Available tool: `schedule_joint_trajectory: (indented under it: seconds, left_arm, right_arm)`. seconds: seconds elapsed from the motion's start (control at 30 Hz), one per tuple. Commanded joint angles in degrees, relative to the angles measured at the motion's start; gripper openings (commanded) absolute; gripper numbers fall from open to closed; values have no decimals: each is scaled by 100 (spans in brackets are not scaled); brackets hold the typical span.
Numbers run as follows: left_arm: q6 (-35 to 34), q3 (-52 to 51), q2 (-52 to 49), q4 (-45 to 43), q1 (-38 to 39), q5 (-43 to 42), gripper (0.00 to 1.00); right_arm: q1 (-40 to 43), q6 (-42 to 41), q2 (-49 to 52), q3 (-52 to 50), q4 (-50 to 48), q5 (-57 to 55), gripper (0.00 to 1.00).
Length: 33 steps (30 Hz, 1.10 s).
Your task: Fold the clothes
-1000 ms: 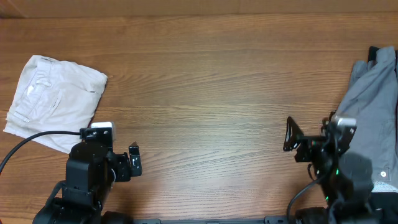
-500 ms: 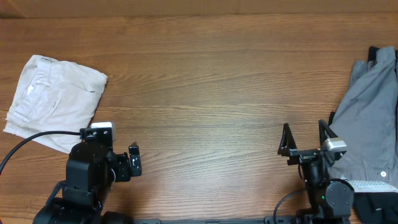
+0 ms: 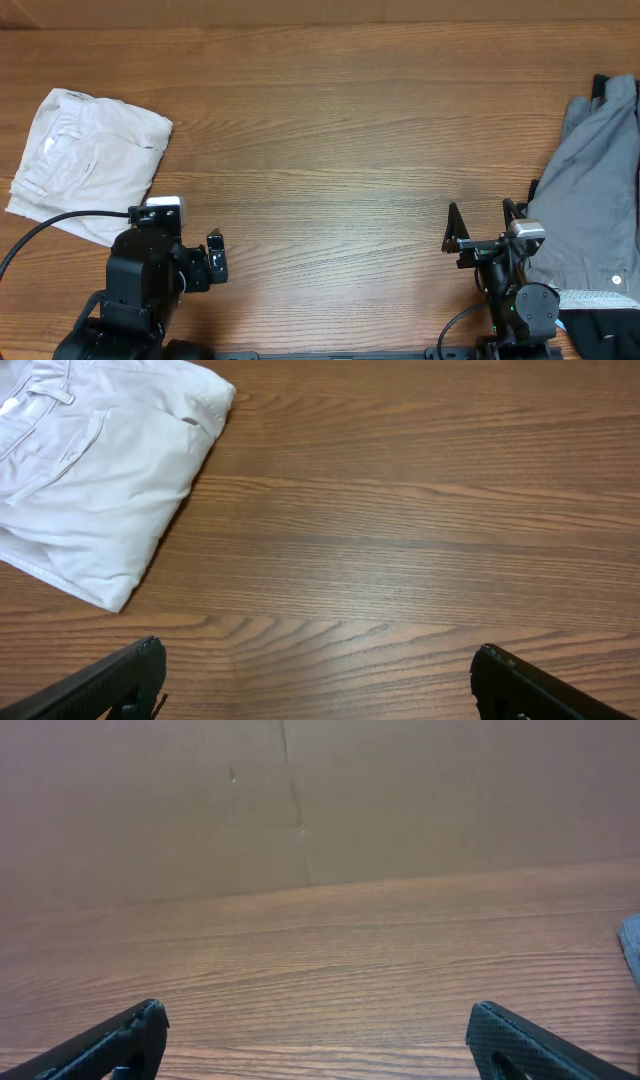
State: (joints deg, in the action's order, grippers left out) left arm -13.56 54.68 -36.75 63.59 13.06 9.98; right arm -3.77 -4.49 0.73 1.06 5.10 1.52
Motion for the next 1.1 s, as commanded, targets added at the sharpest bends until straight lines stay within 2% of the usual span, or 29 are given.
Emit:
schedule_joint_trajectory:
  seconds: [0.0,0.6,0.67,0.77,0.87,1.07]
  left_arm:
    - [-81,-11,39,-9,9,92,100]
    - [-81,-11,39,-11,9,92,100]
    - [197,-11,74,96,-31,236,100]
    - [232,-136,247,120,-190,201,100]
    - [219,-621,614,-310,-341,15,100]
    - [221,-2280,1707,-1908,-682,-721,100]
  right_arm:
    - [37,-37,-57,-61,-35,4,100]
    - [37,-39,-57,-61,-35,4,100]
    - [37,-37,-57,-61,-35,4,100]
    - [37,-37,-57,-61,-35,4,100]
    - [37,-37,-57,-61,-35,4,100]
    - [37,-39,-57,-61,-35,4,100]
